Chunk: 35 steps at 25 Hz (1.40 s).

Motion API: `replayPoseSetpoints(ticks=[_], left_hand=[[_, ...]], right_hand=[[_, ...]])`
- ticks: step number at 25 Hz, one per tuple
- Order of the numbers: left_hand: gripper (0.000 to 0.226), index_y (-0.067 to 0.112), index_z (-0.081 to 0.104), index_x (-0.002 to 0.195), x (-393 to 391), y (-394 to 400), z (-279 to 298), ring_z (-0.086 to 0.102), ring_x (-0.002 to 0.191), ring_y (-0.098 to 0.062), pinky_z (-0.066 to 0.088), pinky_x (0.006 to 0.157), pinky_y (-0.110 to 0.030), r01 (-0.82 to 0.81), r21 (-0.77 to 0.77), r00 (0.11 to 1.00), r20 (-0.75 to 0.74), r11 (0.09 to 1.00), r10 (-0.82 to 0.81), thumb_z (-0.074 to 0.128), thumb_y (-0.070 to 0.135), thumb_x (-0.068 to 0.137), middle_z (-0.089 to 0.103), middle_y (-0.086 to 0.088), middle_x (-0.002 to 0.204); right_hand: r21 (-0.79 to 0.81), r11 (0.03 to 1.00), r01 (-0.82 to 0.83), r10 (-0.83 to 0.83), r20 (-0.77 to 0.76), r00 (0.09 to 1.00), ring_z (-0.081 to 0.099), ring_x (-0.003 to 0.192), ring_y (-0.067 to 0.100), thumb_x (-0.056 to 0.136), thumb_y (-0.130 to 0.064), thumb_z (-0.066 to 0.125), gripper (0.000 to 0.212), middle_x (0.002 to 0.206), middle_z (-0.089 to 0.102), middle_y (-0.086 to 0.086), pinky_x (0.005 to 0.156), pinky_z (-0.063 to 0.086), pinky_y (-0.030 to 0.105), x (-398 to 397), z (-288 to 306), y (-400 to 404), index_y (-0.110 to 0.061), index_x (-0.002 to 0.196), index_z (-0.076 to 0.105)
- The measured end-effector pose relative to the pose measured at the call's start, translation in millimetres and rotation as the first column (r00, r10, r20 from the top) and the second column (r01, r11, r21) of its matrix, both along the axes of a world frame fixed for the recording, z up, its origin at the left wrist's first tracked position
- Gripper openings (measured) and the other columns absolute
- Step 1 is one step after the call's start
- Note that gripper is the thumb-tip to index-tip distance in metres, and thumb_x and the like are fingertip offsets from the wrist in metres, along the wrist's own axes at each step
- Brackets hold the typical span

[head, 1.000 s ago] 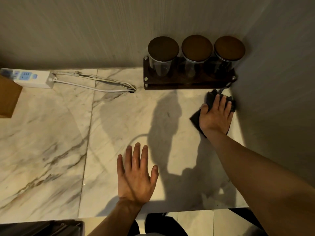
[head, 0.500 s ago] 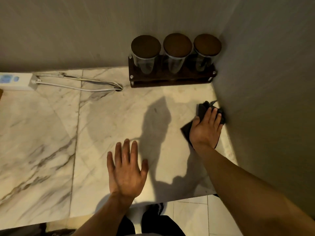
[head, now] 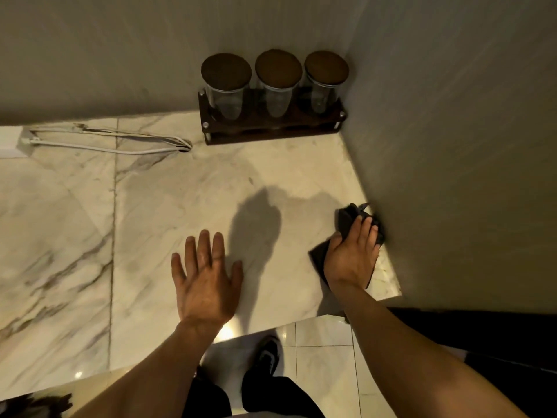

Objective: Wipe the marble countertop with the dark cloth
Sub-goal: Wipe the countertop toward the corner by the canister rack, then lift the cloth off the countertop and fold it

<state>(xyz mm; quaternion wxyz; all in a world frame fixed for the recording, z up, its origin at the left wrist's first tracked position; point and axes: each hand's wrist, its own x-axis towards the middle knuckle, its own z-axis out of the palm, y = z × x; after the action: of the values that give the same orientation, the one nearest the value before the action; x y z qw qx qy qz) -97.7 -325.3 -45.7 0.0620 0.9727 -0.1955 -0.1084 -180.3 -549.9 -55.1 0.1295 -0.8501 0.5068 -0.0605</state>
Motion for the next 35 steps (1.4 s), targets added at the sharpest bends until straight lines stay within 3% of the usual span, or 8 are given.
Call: replayPoseSetpoints(ticks=[11, 15, 21, 25, 28, 30, 32, 35], left_hand=[[0.066, 0.024, 0.005, 0.152, 7.6, 10.5, 9.9, -0.011, 0.147, -0.024, -0.007, 0.117, -0.046, 0.061, -0.073, 0.989, -0.133, 0.995, -0.071, 0.020, 0.053, 0.095, -0.004, -0.003, 0.162], [0.060, 0.023, 0.015, 0.151, 14.5, 26.9, 19.2, -0.002, 0.148, -0.025, 0.004, 0.119, -0.045, 0.140, -0.126, 0.975, -0.155, 0.982, -0.159, 0.021, 0.049, 0.097, 0.005, -0.003, 0.162], [0.061, 0.015, 0.033, 0.145, 11.0, 43.3, 31.0, 0.017, 0.145, -0.031, 0.019, 0.117, -0.044, 0.193, -0.127, 0.957, -0.197, 0.973, -0.215, 0.023, 0.050, 0.095, 0.024, -0.010, 0.158], [0.048, 0.016, 0.047, 0.127, 2.2, 54.5, 38.1, 0.046, 0.120, -0.029, 0.040, 0.099, -0.041, 0.246, -0.146, 0.944, -0.189, 0.958, -0.271, 0.032, 0.046, 0.093, 0.053, -0.010, 0.134], [0.043, 0.017, 0.048, 0.131, -7.1, 63.0, 55.8, 0.051, 0.117, -0.021, 0.041, 0.098, -0.033, 0.242, -0.268, 0.932, -0.203, 0.933, -0.300, 0.038, 0.040, 0.096, 0.055, -0.005, 0.133], [0.047, 0.017, 0.042, 0.139, -13.4, 66.4, 69.2, 0.045, 0.128, -0.020, 0.034, 0.105, -0.029, 0.167, -0.352, 0.912, -0.299, 0.921, -0.279, 0.038, 0.039, 0.098, 0.047, -0.003, 0.144], [0.047, 0.018, 0.044, 0.138, -15.9, 67.8, 82.5, 0.047, 0.126, -0.018, 0.035, 0.098, -0.021, 0.017, -0.448, 0.861, -0.448, 0.894, -0.241, 0.039, 0.040, 0.098, 0.049, -0.001, 0.142], [0.032, 0.016, 0.058, 0.117, -14.2, 70.0, 100.5, 0.055, 0.109, -0.021, 0.043, 0.085, -0.017, -0.227, -0.586, 0.729, -0.632, 0.778, -0.263, 0.046, 0.038, 0.096, 0.061, -0.004, 0.120]], right_hand=[[0.058, 0.978, 0.199, -0.202, 0.040, 0.979, 0.010, 0.146, 0.029, 0.099, -0.023, 0.036, 0.055, 0.159, 0.018, 0.014, 0.117, 0.005, 0.046, -59.1, 2.2, 32.5, -0.006, 0.149, 0.022], [0.137, 0.959, 0.249, -0.273, 0.190, 0.943, 0.008, 0.145, 0.033, 0.099, -0.015, 0.038, 0.051, 0.157, 0.020, 0.018, 0.116, 0.015, 0.046, -71.5, 6.9, 43.6, -0.002, 0.147, 0.027], [0.268, 0.895, 0.357, -0.414, 0.200, 0.888, 0.018, 0.142, 0.037, 0.098, -0.010, 0.042, 0.050, 0.156, 0.023, 0.020, 0.116, 0.019, 0.047, -83.3, 22.5, 62.9, 0.001, 0.145, 0.029], [0.679, 0.584, 0.445, -0.669, 0.092, 0.738, 0.053, 0.112, 0.042, 0.097, -0.018, 0.043, 0.037, 0.123, 0.056, 0.024, 0.095, 0.045, 0.049, -98.5, 28.8, 83.6, -0.004, 0.131, 0.045], [0.967, 0.166, 0.193, -0.788, 0.012, 0.615, 0.063, 0.079, 0.041, 0.091, -0.016, 0.048, 0.028, 0.090, 0.064, 0.024, 0.069, 0.052, 0.046, -111.7, 58.8, 107.8, 0.005, 0.108, 0.055], [1.000, -0.021, 0.006, -0.776, -0.021, 0.631, 0.059, 0.066, 0.034, 0.092, -0.017, 0.045, 0.025, 0.076, 0.061, 0.020, 0.062, 0.050, 0.040, -118.5, 89.3, 126.2, 0.005, 0.094, 0.058], [0.976, -0.153, -0.153, -0.790, -0.027, 0.613, 0.062, 0.064, 0.029, 0.090, -0.018, 0.046, 0.023, 0.083, 0.062, 0.021, 0.055, 0.052, 0.034, -116.0, 123.1, 140.5, 0.000, 0.092, 0.060], [0.948, -0.173, -0.266, -0.779, 0.033, 0.627, 0.064, 0.045, 0.029, 0.083, -0.012, 0.049, 0.029, 0.062, 0.065, 0.021, 0.040, 0.053, 0.028, -103.3, 165.1, 156.7, 0.003, 0.070, 0.070]])
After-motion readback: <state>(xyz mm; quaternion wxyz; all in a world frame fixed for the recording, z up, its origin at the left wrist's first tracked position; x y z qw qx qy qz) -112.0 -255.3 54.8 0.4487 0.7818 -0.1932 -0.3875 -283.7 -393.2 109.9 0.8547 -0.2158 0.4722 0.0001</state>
